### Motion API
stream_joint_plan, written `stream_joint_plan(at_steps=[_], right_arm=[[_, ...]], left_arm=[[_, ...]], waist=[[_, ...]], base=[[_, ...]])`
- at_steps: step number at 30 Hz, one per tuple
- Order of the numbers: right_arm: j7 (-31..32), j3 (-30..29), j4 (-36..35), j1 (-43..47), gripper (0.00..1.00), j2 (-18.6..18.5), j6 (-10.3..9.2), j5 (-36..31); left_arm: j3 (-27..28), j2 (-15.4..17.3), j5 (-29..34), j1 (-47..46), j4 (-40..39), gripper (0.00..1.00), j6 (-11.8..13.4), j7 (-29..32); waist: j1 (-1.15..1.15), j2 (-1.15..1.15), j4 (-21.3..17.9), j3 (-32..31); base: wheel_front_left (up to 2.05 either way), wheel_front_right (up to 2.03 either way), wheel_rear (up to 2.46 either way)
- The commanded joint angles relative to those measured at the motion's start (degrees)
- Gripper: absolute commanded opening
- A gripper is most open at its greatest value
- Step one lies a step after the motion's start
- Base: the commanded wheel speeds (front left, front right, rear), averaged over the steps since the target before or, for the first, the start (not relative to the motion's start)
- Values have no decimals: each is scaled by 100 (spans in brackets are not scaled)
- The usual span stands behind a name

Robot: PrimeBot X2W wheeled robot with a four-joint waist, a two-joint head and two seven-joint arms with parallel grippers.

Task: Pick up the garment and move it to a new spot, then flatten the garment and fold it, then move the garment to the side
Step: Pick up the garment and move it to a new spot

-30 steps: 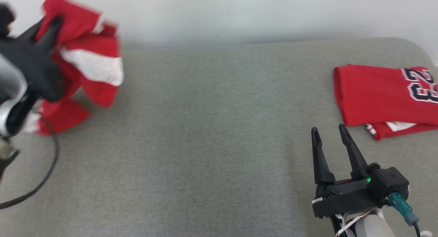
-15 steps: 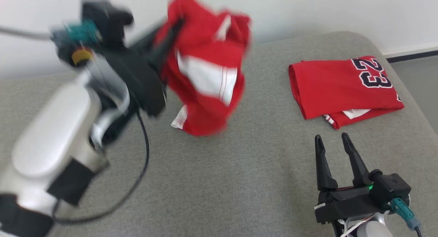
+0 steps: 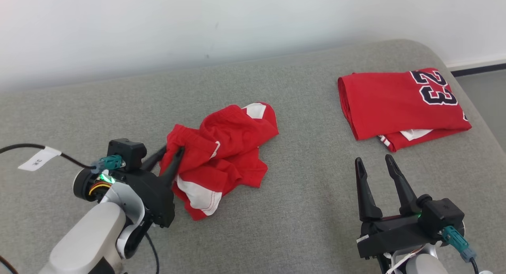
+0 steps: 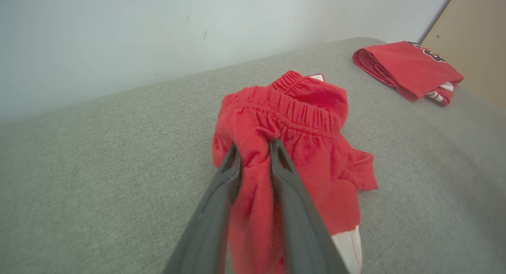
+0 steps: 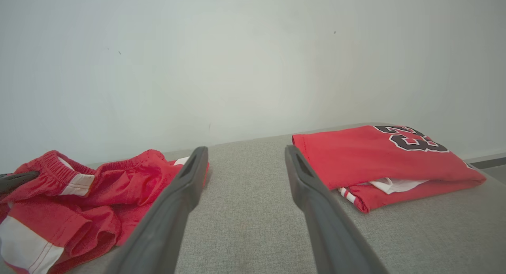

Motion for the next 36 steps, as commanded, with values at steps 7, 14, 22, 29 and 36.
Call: stream_joint_plan(at_steps=[7,14,22,29,36], right_arm=[[-8,13,52,202,100,-3,-15,16],[-8,-153,-43,387,100,-2,-15,-78],[-8,-378,-148,663,100,-1,-15,-118],[-8,-412,-180,857,100,-2,-15,-15],[-8,-507,-147,999,100,-2,-15,26]], left_arm=[[68,-26,216,222,107,100,84,-944],[225,445,520,744,-227,100,482,-1328],[710,1085,501,1909,-1125,100,1008,-1421],[1663,1119,839,3057,-2225,100,1556,-1423],[2454,746,1260,3959,-2803,100,1742,-1424]], waist=[[0,0,244,-474],[0,0,330,-768],[0,0,506,-936],[0,0,606,-941],[0,0,659,-932]], base=[[0,0,0],[0,0,0],[0,0,0],[0,0,0],[0,0,0]])
